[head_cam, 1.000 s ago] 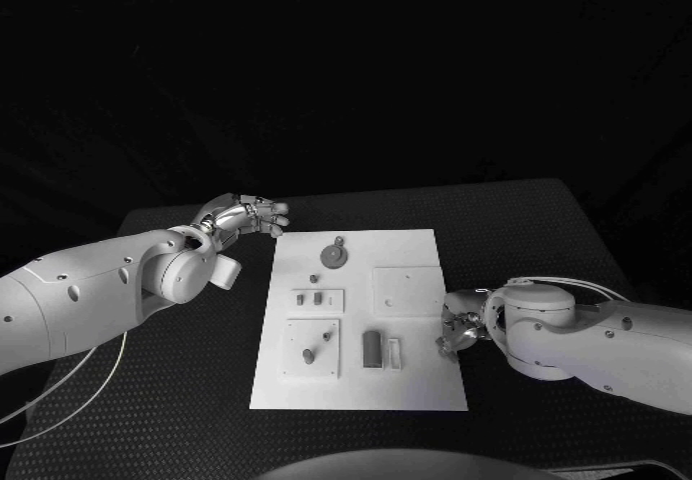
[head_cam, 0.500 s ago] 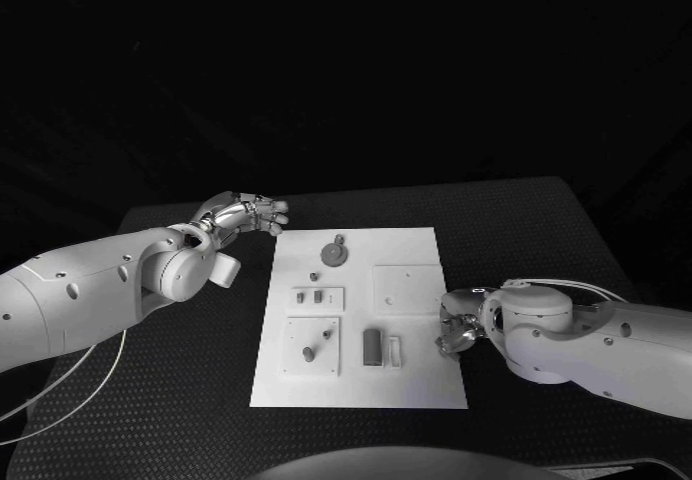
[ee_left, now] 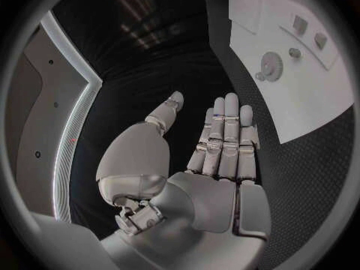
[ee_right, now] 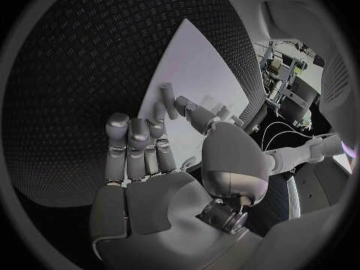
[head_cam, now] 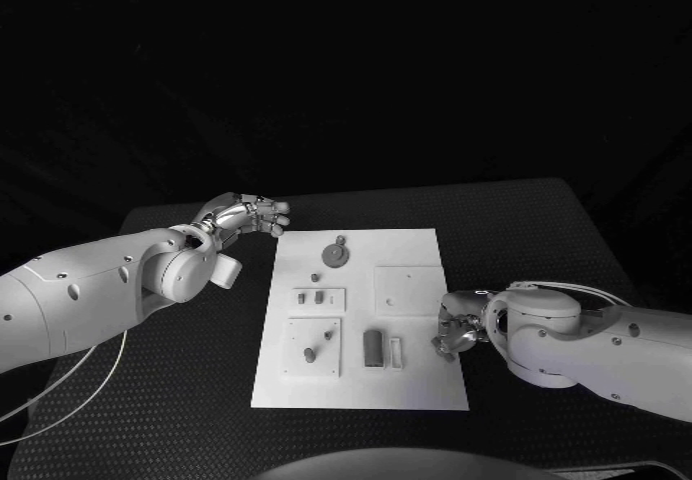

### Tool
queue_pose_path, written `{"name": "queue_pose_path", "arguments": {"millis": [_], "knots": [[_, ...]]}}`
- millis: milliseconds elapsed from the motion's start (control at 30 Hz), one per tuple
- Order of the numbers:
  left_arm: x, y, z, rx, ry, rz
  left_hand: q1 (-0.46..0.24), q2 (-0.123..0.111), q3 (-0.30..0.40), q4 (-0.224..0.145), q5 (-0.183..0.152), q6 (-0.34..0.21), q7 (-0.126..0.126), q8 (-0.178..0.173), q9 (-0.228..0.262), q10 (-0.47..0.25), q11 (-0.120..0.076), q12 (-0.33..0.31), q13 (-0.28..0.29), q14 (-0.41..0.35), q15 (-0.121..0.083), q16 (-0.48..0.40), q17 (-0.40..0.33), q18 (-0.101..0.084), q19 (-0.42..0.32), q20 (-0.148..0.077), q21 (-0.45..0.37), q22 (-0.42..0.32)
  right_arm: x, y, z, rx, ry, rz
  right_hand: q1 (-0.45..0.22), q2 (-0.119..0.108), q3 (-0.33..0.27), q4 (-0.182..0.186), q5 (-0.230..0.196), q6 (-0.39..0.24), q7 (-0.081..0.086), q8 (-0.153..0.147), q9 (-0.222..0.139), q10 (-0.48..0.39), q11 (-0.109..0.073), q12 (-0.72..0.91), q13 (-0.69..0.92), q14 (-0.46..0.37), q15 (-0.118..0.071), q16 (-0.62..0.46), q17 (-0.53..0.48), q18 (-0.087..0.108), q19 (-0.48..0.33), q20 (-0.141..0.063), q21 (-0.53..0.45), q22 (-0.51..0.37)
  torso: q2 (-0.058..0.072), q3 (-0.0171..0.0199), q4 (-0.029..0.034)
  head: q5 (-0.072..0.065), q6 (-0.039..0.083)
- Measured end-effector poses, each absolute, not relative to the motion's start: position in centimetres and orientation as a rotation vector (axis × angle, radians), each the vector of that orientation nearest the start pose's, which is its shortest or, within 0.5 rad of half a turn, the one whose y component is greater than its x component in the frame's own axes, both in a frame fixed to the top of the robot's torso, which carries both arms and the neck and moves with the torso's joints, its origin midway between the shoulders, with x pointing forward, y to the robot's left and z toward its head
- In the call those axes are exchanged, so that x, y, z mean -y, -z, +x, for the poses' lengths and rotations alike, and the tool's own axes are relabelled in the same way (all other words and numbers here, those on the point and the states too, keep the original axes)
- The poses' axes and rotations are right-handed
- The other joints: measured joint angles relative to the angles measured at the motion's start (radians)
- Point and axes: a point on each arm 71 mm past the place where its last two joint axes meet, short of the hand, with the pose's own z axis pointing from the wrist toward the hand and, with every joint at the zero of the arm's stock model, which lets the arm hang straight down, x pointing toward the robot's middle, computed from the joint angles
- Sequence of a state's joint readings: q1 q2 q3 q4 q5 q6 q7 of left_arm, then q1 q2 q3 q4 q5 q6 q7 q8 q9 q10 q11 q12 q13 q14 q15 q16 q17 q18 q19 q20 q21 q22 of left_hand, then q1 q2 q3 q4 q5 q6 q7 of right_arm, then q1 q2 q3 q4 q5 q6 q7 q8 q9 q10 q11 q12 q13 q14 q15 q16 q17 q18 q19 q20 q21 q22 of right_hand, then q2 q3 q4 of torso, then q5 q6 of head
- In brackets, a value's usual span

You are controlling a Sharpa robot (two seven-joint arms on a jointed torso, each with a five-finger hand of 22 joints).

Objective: Assemble the parts on the task board

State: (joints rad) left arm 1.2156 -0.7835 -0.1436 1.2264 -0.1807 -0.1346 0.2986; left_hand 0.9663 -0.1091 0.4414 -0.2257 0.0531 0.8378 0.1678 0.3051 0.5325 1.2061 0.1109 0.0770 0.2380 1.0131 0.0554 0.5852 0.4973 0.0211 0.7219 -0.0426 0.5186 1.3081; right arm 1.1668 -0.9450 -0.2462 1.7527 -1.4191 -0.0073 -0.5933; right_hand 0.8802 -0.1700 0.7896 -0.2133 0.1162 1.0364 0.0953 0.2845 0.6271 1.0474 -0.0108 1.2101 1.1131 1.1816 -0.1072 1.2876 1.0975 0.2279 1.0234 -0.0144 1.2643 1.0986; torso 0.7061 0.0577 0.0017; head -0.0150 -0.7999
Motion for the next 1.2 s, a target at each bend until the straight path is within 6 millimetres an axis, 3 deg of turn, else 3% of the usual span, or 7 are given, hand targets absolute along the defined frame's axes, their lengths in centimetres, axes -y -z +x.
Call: {"name": "queue_pose_path", "arguments": {"millis": [33, 67, 333, 500, 867, 1200], "knots": [[-26.3, 22.7, 52.4, -1.644, 1.313, -0.981, 0.000, 0.000, 0.000, 0.000, 0.000, 0.000, 0.000, 0.000, 0.000, 0.000, 0.000, 0.000, 0.000, 0.000, 0.000, 0.000, 0.000, 0.000, 0.000, 0.000, 0.000, 0.000, 21.5, 27.7, 39.4, -2.276, -0.210, -0.120, -0.003, -0.003, 0.000, 0.000, -0.003, 0.000, 0.000, 0.000, -0.035, 0.000, 0.000, 0.000, 0.000, 0.000, 0.000, 0.000, 0.000, 0.001, 0.000, 0.000, 0.000, 0.000, 0.000, -0.0001, 0.0000, 0.000, 0.000], [-26.3, 22.7, 52.4, -1.644, 1.313, -0.981, -0.001, -0.001, 0.000, 0.000, 0.000, 0.000, 0.000, 0.000, 0.000, 0.000, 0.000, 0.000, 0.000, 0.000, 0.000, 0.000, 0.000, 0.000, 0.000, 0.000, 0.000, 0.000, 21.4, 27.6, 39.4, -2.278, -0.221, -0.104, -0.004, -0.004, 0.001, 0.001, -0.008, 0.001, -0.001, 0.000, -0.045, 0.002, -0.002, 0.000, 0.000, 0.000, 0.000, 0.000, 0.000, 0.004, 0.000, 0.000, 0.000, -0.001, 0.000, 0.0000, 0.0000, 0.001, 0.000], [-26.2, 22.7, 52.4, -1.645, 1.314, -0.979, -0.001, -0.001, 0.000, 0.000, 0.000, 0.000, 0.000, 0.000, 0.000, 0.000, 0.000, 0.000, 0.000, 0.000, 0.000, 0.000, 0.000, 0.000, 0.000, 0.000, 0.000, 0.000, 20.3, 27.1, 39.5, -2.298, -0.319, 0.021, -0.032, -0.032, 0.001, 0.032, -0.035, 0.012, -0.002, 0.005, -0.049, 0.012, -0.005, -0.003, 0.002, 0.007, -0.004, 0.000, 0.001, 0.006, 0.013, -0.005, 0.004, -0.009, 0.000, -0.0001, 0.0009, 0.003, 0.002], [-26.2, 22.7, 52.4, -1.646, 1.314, -0.979, -0.001, -0.001, 0.000, 0.000, 0.000, 0.000, 0.000, 0.000, 0.000, 0.000, 0.000, 0.000, 0.000, 0.000, 0.000, -0.004, 0.001, 0.000, 0.000, 0.000, 0.000, 0.000, 20.0, 27.3, 39.4, -2.327, -0.356, 0.096, -0.058, -0.071, 0.000, 0.063, -0.062, 0.015, -0.005, 0.005, -0.053, 0.013, -0.006, -0.007, 0.003, 0.010, -0.007, -0.007, 0.003, 0.006, 0.015, -0.007, 0.004, -0.014, 0.000, -0.0001, 0.0008, 0.004, 0.003], [-26.1, 22.7, 52.4, -1.647, 1.315, -0.978, -0.001, -0.001, 0.000, 0.000, 0.000, 0.000, 0.000, 0.000, 0.000, 0.000, 0.000, 0.000, 0.000, 0.000, 0.000, -0.004, 0.001, 0.000, 0.000, 0.000, 0.000, 0.000, 19.0, 27.8, 39.7, -2.362, -0.384, 0.152, -0.059, -0.072, -0.003, 0.066, -0.062, 0.015, -0.006, 0.005, -0.054, 0.013, -0.005, -0.007, 0.004, 0.011, -0.007, -0.007, 0.003, 0.006, 0.015, -0.007, 0.004, -0.015, 0.001, -0.0001, 0.0008, 0.005, 0.003], [-26.1, 22.7, 52.4, -1.647, 1.314, -0.978, -0.001, -0.001, 0.000, 0.000, 0.000, 0.000, 0.000, 0.000, 0.000, 0.000, 0.000, 0.000, 0.000, 0.000, 0.000, -0.004, 0.002, 0.000, 0.000, 0.000, 0.000, 0.000, 18.6, 27.9, 39.3, -2.372, -0.386, 0.117, -0.079, -0.106, -0.015, 0.076, -0.062, 0.015, -0.006, 0.005, -0.055, 0.013, -0.005, -0.007, 0.009, 0.012, -0.005, -0.007, 0.007, 0.006, 0.015, -0.007, 0.004, -0.017, 0.000, 0.0006, 0.0005, 0.007, 0.000]]}}
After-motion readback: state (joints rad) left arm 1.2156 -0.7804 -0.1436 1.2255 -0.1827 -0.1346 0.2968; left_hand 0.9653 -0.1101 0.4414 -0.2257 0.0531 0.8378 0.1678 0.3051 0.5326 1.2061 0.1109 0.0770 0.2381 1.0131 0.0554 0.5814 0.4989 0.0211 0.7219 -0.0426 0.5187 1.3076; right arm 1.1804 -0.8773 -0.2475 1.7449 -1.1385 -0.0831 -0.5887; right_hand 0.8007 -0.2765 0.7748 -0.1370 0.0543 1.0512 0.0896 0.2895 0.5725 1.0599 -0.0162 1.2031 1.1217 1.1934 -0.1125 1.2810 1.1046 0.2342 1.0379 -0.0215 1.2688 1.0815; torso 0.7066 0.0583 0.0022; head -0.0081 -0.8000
